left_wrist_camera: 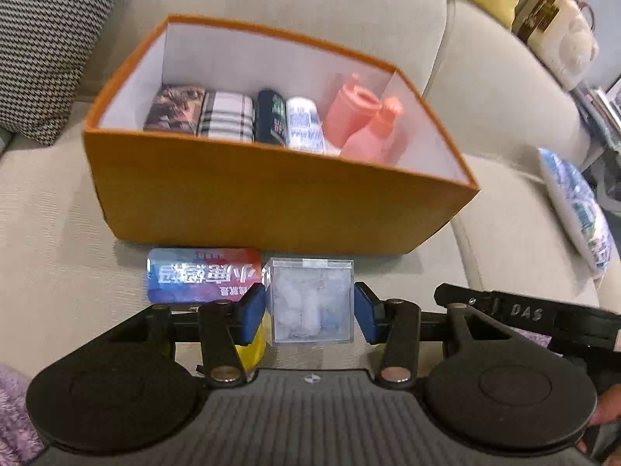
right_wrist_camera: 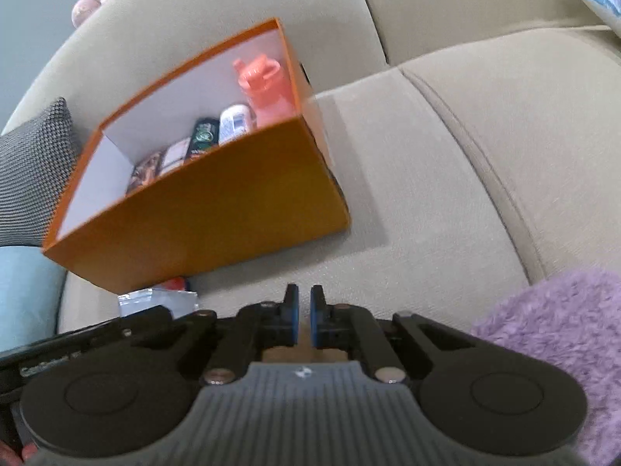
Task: Organize rigid objects
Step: 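Grasp the clear cotton cube with the left tool while the right tool grasps the brown cardboard square, then carry the clear cube and cardboard square over the orange box with both tools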
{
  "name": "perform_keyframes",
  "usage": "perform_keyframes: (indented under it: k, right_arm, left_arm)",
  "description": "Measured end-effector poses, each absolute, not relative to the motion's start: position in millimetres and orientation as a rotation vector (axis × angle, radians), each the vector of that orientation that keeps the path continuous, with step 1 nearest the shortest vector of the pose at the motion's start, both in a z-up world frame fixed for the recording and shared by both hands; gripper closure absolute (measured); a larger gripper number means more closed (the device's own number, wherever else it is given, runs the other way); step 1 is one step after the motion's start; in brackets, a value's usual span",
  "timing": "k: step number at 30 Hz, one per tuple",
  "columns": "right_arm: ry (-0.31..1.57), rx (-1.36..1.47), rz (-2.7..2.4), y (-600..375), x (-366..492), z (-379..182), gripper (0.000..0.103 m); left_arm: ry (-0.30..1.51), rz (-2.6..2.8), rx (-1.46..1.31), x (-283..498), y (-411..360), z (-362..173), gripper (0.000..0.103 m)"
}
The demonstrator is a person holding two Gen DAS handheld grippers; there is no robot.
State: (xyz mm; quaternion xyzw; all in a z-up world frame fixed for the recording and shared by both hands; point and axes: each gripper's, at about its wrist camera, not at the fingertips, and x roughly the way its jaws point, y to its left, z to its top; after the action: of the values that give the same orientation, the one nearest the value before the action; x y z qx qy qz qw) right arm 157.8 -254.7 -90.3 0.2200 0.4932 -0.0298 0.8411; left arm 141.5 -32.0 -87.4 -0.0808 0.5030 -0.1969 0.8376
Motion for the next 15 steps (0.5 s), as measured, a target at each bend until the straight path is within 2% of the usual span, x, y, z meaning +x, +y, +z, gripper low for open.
perform_keyframes:
  k: [7,8,9,11,15]
  right_arm:
    - [1.108,0.406,-0.061,-239.3,150.9,-99.3,0.091]
    - [1.114,0.401,-0.067,-238.1,149.0,-100.5,0.087]
    - [1.113,0.398,-0.070,-237.9,146.9,-100.4,0.072]
    - [1.108,0.373,-0.072,-237.1,144.9,-100.1,0.057]
    - [1.124,0.318,-0.066,-238.4,141.3,-101.3,0.052]
  left_arm:
    - [1.116,-0.421,-0.204,134.6,-19.0,-96.4,0.047]
    - [1.123,-0.418,-0.204,132.6,-17.0,-99.7,0.047]
    - [1.130,-0.416,-0.200,129.8,-15.5,-102.4,0.047]
    - [1.143,-0.415,-0.196,126.2,-13.9,-108.2,0.047]
    - [1.159,-0.433,-0.194,121.8,-15.1,-113.7,0.047]
